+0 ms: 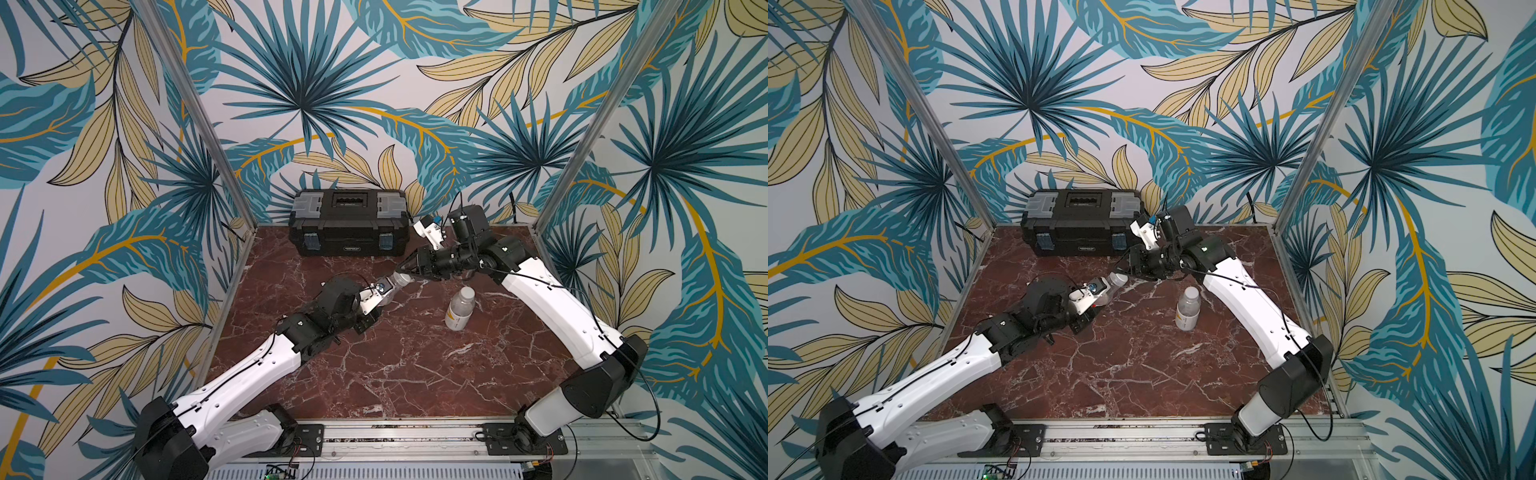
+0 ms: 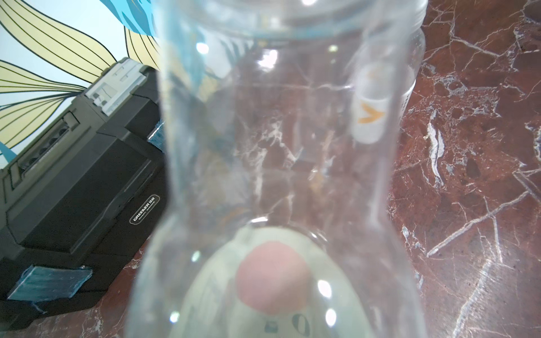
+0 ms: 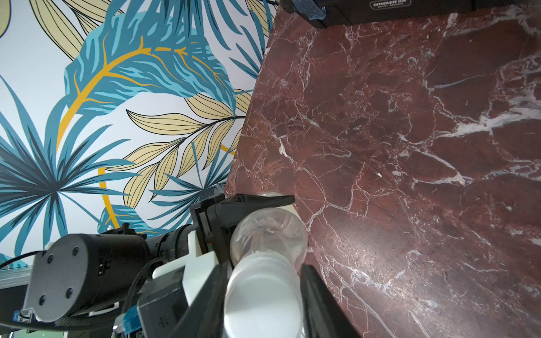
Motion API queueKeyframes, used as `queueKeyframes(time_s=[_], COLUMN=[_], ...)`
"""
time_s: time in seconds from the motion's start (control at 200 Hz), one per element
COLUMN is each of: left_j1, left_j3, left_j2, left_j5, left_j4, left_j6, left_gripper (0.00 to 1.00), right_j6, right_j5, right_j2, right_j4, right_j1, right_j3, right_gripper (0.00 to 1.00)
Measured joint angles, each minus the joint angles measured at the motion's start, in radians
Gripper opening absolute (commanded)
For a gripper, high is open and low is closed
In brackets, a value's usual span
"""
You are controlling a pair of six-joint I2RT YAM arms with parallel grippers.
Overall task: Screw on the bottle caps
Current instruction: Screw the bottle cap onto the plastic bottle.
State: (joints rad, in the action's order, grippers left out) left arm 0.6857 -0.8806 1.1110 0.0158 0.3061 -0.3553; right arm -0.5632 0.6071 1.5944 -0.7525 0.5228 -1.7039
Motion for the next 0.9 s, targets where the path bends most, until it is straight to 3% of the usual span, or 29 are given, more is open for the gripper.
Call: queueKeyframes(time_s=[0.245,0.541,0.751,0.902], left_j1=[0.014,0.014,0.014,0.014], left_j3=[0.0,0.0,-0.001,-0.012], left_j2=[0.0,0.001,0.002,0.008], left_j5=[0.071,0.13,0.207,0.27], left_j4=[-0.072,-0.074,-0.063,-0.018], left_j6=[-0.012,-0.015,-0.015,-0.016], left_gripper=[0.26,0.26,0.26,0.26], right_j6=[0.111,0.426,0.834,1.041], right_j5=[-0.09,-0.153,0.001,0.084], right_j2=[-0.007,-0.172,-0.277,-0.251], right_j4=[0.004,0.066,-0.019,-0.167], right_j1=[-0.056,-0.057,-0.065,-0.065], right_j3=[-0.002,0.089,0.1,0.073], right_gripper=[0.58,0.65,0.68,0.68])
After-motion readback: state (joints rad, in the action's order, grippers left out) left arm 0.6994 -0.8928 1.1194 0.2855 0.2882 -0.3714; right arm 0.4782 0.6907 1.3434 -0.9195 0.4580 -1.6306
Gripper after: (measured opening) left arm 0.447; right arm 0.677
